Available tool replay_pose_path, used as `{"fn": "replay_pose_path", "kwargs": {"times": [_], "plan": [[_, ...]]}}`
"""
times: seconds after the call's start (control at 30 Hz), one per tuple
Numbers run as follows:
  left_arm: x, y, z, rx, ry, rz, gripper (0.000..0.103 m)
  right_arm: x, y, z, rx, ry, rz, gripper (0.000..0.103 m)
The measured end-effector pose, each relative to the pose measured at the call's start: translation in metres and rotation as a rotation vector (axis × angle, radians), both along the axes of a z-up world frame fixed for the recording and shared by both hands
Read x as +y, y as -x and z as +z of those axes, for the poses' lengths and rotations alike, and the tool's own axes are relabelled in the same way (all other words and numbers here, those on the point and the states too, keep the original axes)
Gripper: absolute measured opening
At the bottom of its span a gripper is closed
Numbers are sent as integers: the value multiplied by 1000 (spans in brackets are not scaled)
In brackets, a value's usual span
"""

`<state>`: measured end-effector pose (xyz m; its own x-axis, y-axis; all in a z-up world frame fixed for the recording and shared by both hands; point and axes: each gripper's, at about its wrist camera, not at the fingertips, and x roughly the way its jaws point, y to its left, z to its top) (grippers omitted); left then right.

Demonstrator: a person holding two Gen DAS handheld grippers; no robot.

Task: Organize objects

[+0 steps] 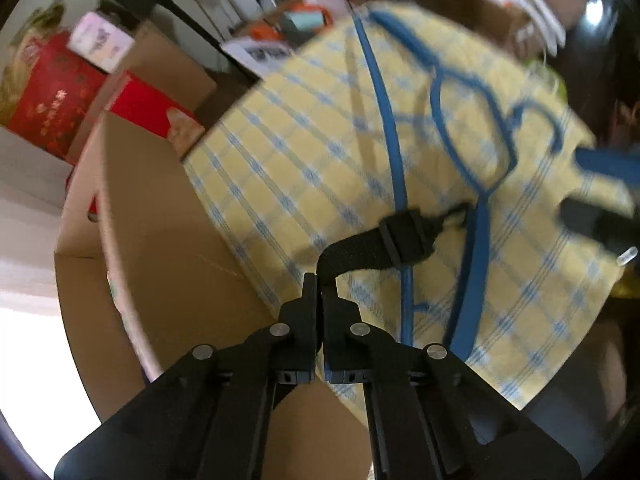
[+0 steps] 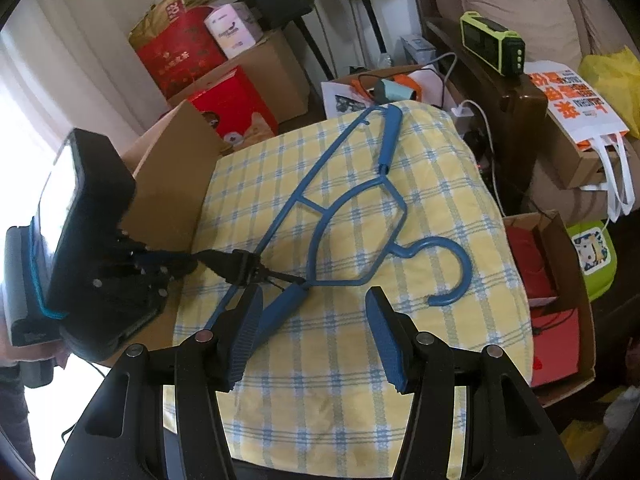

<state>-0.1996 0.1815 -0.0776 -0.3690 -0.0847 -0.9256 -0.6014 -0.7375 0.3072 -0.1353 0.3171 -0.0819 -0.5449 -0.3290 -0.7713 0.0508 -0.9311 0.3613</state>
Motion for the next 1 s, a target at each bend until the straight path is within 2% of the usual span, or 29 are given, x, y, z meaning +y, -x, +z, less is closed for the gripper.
{"fn": "replay_pose_path", "kwargs": {"times": [0.17, 0.3, 0.5, 0.83, 0.9, 0.97, 1.0], "plan": [[-11, -9, 44, 25, -184, 11, 2, -16, 3, 5, 29, -6, 44, 55], [-17, -12, 71, -1, -328, 17, 2, -36, 7, 11, 59, -19, 89, 55], [-35, -23, 99, -10, -469, 26, 2, -64, 7, 21, 117, -18, 158, 55], [-60, -36, 133, 4, -585, 43, 2, -89, -2, 51, 249, 16, 217, 53], [-65, -39, 137, 10, -598, 45, 2, -94, -5, 59, 287, 4, 221, 53], [-72, -42, 142, 20, -610, 48, 2, -97, -4, 62, 286, -17, 209, 52], [-75, -44, 144, 25, -615, 52, 2, -97, -3, 63, 284, -14, 211, 45]]}}
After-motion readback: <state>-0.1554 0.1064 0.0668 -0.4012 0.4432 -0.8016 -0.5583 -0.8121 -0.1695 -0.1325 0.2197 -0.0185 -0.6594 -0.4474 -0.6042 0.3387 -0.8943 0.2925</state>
